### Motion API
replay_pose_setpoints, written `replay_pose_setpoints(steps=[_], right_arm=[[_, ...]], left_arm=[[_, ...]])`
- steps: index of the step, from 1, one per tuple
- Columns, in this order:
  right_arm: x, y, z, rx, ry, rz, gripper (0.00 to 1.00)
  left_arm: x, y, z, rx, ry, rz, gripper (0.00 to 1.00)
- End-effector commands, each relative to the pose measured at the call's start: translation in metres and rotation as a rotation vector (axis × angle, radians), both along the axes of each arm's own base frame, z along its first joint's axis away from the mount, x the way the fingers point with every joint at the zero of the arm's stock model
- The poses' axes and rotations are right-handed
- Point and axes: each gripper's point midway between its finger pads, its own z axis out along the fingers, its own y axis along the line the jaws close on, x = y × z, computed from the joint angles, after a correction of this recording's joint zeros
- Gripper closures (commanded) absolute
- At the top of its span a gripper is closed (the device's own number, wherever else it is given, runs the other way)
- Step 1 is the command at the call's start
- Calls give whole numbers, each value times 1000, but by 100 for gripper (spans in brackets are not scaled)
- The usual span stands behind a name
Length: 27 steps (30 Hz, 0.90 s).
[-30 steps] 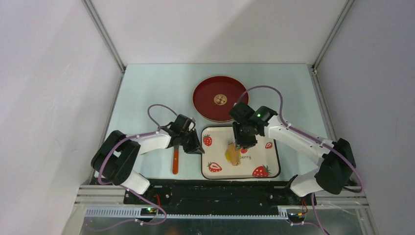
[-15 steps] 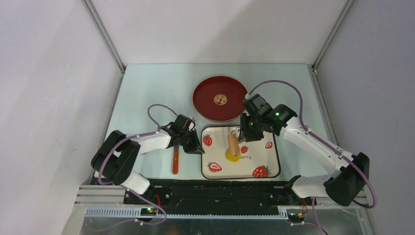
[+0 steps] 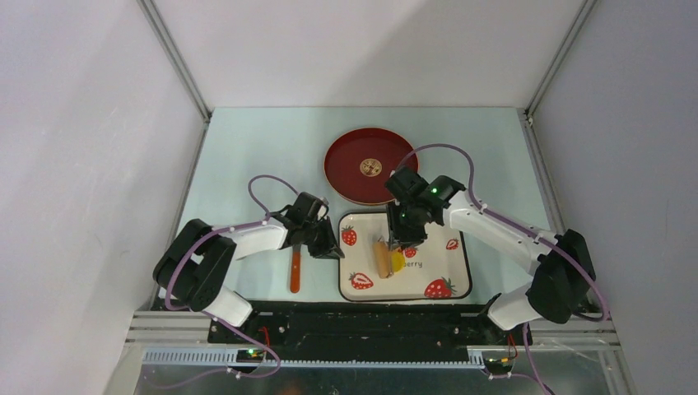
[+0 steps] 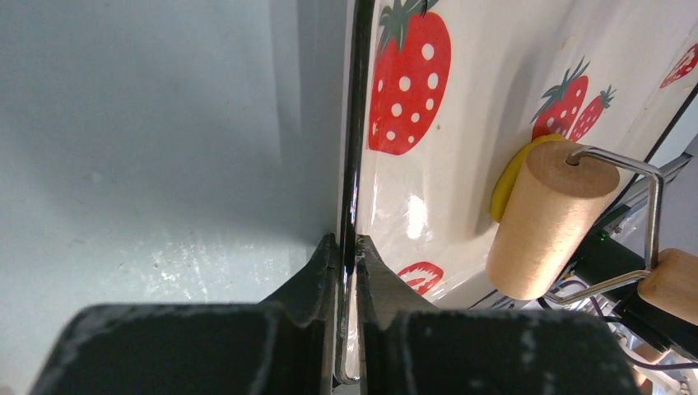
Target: Roll out the dumpling wrappers from the dough
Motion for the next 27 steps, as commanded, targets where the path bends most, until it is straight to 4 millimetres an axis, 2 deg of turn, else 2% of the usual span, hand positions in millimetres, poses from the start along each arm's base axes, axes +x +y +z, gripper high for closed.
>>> replay_pose_setpoints(steps=[1, 7, 10, 13, 16, 19, 22, 25, 27], right_arm=[[8, 0, 0, -39, -27, -7, 100], [7, -5, -15, -105, -5, 0, 100], [4, 7, -14, -59, 2, 32, 100], [-1, 35, 3, 85, -8, 91, 100], [2, 46, 25, 189, -51, 94, 100], [9, 43, 43, 247, -85, 64, 100], [18, 30, 58, 276, -115, 19, 100], [22, 12, 56, 240, -110, -21, 100], [22, -1, 49, 186, -93, -42, 100]], left_arm=[[-13, 18, -22, 101, 54, 17, 100], [-13, 18, -23, 101, 54, 17, 100], [-13, 18, -23, 102, 54, 17, 100], [-13, 18, -23, 101, 54, 18, 100], [-13, 18, -23, 102, 55, 18, 100], [-13, 18, -23, 101, 54, 18, 100], [-13, 18, -23, 102, 55, 17, 100], [-13, 18, -23, 102, 55, 17, 100], [-13, 18, -22, 100, 53, 17, 100]])
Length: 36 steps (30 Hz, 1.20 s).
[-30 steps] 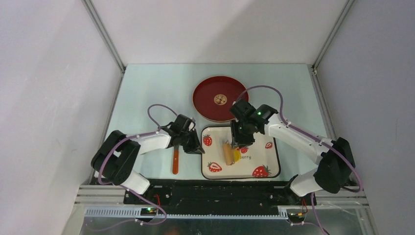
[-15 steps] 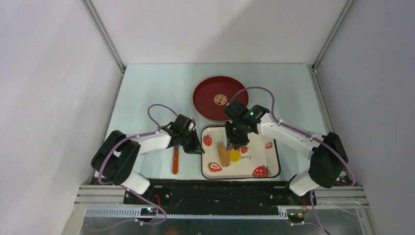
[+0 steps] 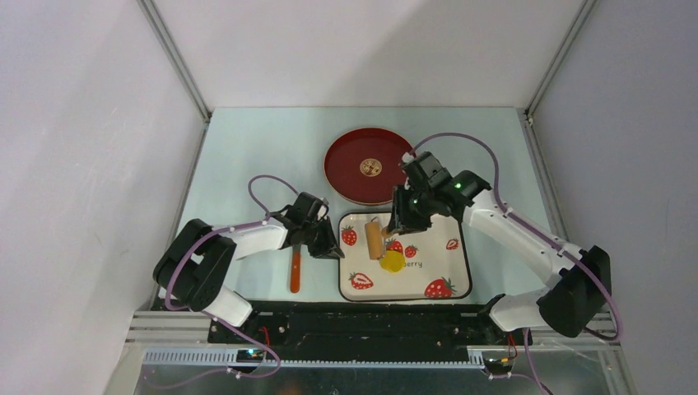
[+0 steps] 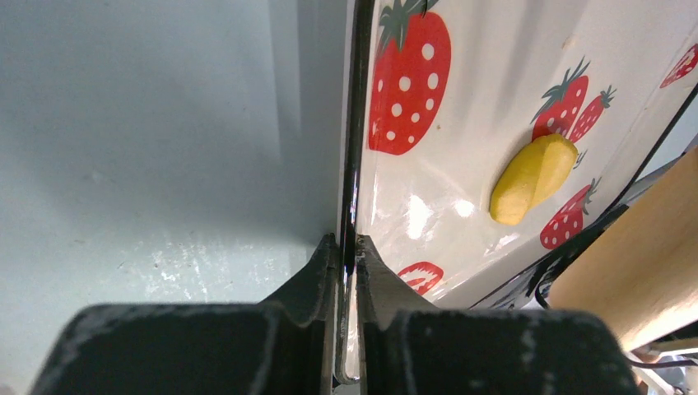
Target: Roll out the dumpling wrappers from the dough
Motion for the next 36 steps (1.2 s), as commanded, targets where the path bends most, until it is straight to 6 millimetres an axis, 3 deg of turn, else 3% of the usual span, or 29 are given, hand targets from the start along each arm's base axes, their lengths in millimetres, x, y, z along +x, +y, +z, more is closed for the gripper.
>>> replay_pose_setpoints(steps=[1, 29, 36], right_arm=[[4, -22, 2, -48, 4, -42, 100], [-11, -32, -58, -148, 170, -20, 100], [-19, -50, -76, -218, 208, -52, 100]], left_arm=[[-13, 18, -23, 101, 54, 16, 100], [-13, 18, -23, 102, 57, 16, 100], [-13, 18, -23, 102, 55, 17, 100]])
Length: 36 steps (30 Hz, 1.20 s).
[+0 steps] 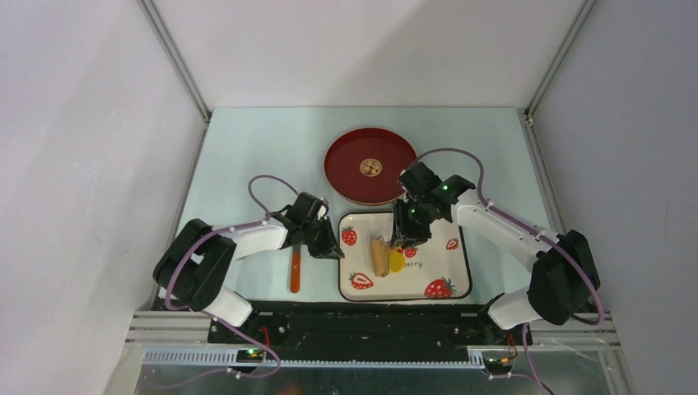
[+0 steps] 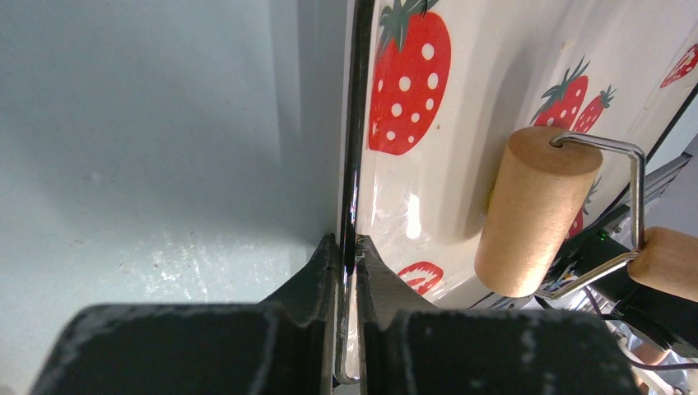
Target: Roll out the dumpling wrappers from the dough
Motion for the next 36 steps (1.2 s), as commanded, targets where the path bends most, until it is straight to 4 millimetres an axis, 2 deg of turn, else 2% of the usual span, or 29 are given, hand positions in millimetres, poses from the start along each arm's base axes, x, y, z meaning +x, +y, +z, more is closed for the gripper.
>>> replay_pose_setpoints(steps=[1, 6, 9, 12, 14, 17, 20, 24, 29, 36], right_arm=[[-11, -33, -25, -149, 52, -33, 100], [-15, -43, -27, -166, 53, -46, 100], [-15, -26, -15, -63, 27, 1, 100], [-11, 2, 17, 125, -45, 45, 100], [-6, 5, 36, 182, -103, 43, 100], [-1, 0, 60, 217, -194, 49, 100], [2, -7, 73, 217, -240, 55, 100], [2, -21, 69, 157, -219, 52, 100], [1, -36, 50, 11, -148, 63, 100], [4, -36, 53, -93, -139, 137, 100]], left_arm=[[-13, 18, -23, 102, 54, 17, 100], [-13, 18, -22, 101, 53, 18, 100], [-13, 18, -22, 102, 54, 18, 100], [-13, 18, -23, 103, 56, 18, 100], [-13, 18, -22, 102, 54, 18, 100], [-13, 18, -22, 101, 53, 16, 100], [-13, 18, -23, 101, 55, 15, 100], [-13, 18, -23, 102, 55, 16, 100], [-13, 17, -23, 101, 55, 14, 100], [-13, 17, -23, 99, 58, 10, 100]])
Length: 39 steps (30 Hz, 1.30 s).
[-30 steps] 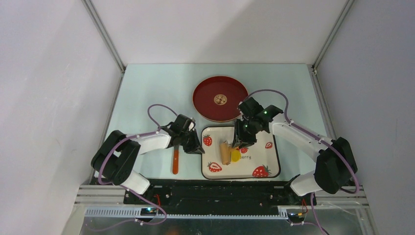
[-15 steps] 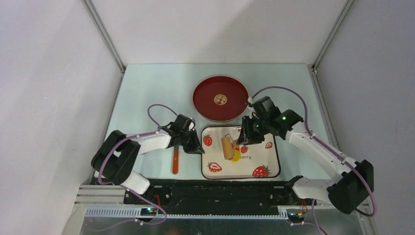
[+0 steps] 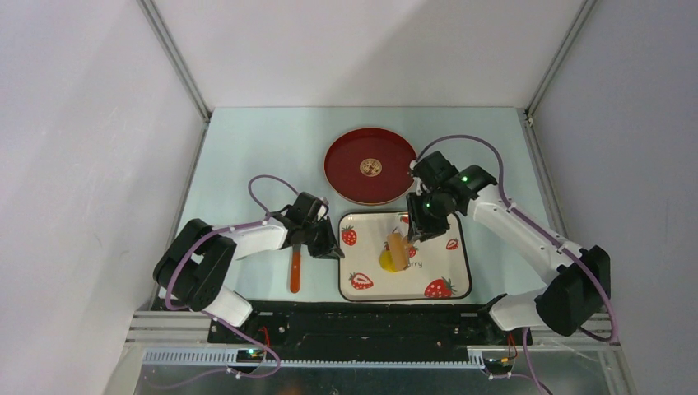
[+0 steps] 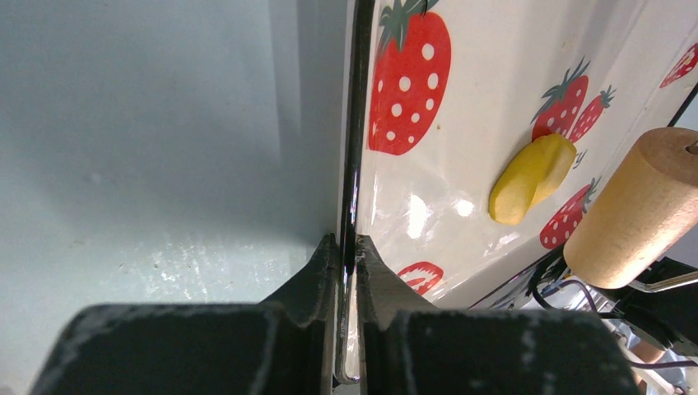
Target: Roll out the dumpling wrappers from the dough
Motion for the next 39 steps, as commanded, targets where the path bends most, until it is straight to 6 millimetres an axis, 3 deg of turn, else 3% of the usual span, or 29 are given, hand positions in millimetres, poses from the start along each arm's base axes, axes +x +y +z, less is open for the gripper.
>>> replay_pose_setpoints(steps=[1, 15, 23, 29, 35, 39], right_arm=[[6, 2, 20, -32, -48, 55, 100], [6, 35, -8, -102, 34, 113, 100], [3, 34, -28, -186, 66, 119, 100], [-8, 21, -49, -271, 87, 113, 100], [-22, 18, -65, -255, 113, 107, 100], [-27, 27, -70, -218, 113, 111, 100]], left_arm=[[-13, 17, -23, 100, 57, 10, 100], [-14, 17, -23, 99, 60, 4, 100], [-14, 16, -23, 98, 59, 5, 100], [-13, 17, -23, 99, 59, 7, 100], [-14, 17, -23, 100, 60, 7, 100], [-14, 17, -23, 100, 60, 7, 100]])
